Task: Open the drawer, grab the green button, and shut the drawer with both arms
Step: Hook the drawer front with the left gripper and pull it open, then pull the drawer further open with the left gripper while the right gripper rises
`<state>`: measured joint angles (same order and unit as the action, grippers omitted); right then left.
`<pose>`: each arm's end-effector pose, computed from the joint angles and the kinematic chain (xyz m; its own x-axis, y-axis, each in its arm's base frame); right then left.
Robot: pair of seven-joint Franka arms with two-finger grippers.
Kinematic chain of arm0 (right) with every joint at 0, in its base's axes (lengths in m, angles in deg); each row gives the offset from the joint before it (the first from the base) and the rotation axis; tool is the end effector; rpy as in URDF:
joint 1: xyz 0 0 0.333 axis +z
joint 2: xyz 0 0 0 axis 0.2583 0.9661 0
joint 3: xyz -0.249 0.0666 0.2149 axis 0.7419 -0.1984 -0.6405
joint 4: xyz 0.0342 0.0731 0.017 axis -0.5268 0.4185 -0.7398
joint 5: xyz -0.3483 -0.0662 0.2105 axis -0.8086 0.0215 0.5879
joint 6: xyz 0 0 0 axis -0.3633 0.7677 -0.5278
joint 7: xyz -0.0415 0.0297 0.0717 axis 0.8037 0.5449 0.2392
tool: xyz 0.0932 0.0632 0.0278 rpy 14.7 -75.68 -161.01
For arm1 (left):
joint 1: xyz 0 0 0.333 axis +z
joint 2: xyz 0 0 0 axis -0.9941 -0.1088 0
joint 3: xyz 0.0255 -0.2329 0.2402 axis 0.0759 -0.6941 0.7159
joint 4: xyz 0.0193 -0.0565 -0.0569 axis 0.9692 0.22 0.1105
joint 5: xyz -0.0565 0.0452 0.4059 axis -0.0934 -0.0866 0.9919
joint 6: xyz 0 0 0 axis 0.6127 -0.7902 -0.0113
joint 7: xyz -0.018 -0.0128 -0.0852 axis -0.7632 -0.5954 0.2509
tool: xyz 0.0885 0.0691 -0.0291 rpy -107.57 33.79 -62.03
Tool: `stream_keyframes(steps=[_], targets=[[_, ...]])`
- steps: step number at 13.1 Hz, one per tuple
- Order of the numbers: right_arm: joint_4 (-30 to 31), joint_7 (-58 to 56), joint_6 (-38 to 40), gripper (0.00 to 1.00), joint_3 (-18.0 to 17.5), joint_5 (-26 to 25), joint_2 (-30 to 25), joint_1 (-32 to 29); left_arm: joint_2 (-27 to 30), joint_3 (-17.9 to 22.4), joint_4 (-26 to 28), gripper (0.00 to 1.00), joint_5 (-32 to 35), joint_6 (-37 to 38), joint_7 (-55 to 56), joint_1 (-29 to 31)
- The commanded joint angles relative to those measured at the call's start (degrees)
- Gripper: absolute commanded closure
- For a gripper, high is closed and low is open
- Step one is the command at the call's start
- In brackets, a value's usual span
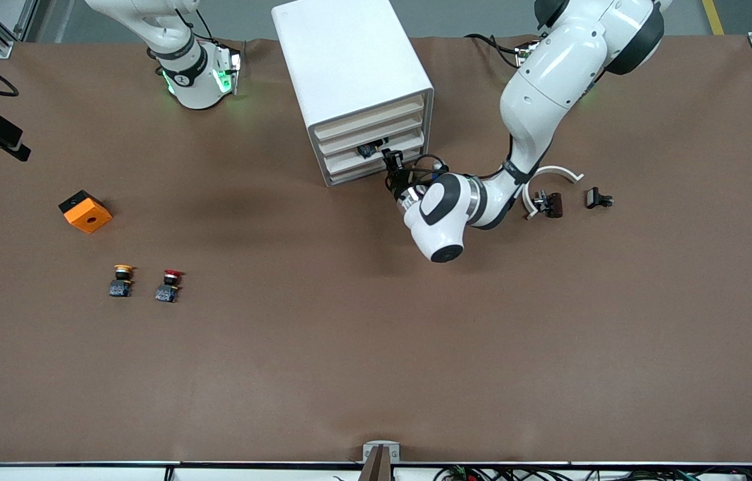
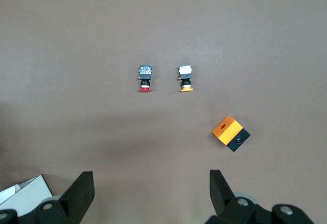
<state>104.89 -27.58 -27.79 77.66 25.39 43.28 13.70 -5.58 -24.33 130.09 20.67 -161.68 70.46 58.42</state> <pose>0.5290 -0.0435 0.6672 0.9941 -0.1065 0.0209 -0.1064 -0.9943 -0.0069 0.4532 -0.4662 0.1394 -0.3629 0.9298 -0.0618 0.3608 0.0791 -0.9293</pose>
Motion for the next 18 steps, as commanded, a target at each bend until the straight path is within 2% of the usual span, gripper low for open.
stream_keyframes(steps=[1,6,8,17,18], targets=[[-0.73,1.17,0.85,0.00,0.21,-0.06,-0.23,0.47,-1.28,1.77,-3.77,1.00,-0.87,0.16,-0.29,-0.06],[-1.79,0.20,-0.01,0.00,0.12,-0.06,3.90,1.53,-1.37,6.25,-6.58,1.00,-0.52,0.16,-0.99,0.02],[-2.92,0.12,-0.11,0.00,0.12,0.12,9.60,2.66,-1.90,7.93,-8.25,1.00,-0.52,0.16,-1.69,0.11],[-3.55,1.16,-0.28,0.00,0.21,-0.24,12.79,4.43,-2.34,13.64,-10.37,1.00,-0.52,-0.10,-8.98,2.13],[-3.29,2.91,-0.54,0.00,0.12,0.03,12.79,6.08,-2.34,14.34,-10.63,1.00,-0.52,-0.10,-10.20,2.13]])
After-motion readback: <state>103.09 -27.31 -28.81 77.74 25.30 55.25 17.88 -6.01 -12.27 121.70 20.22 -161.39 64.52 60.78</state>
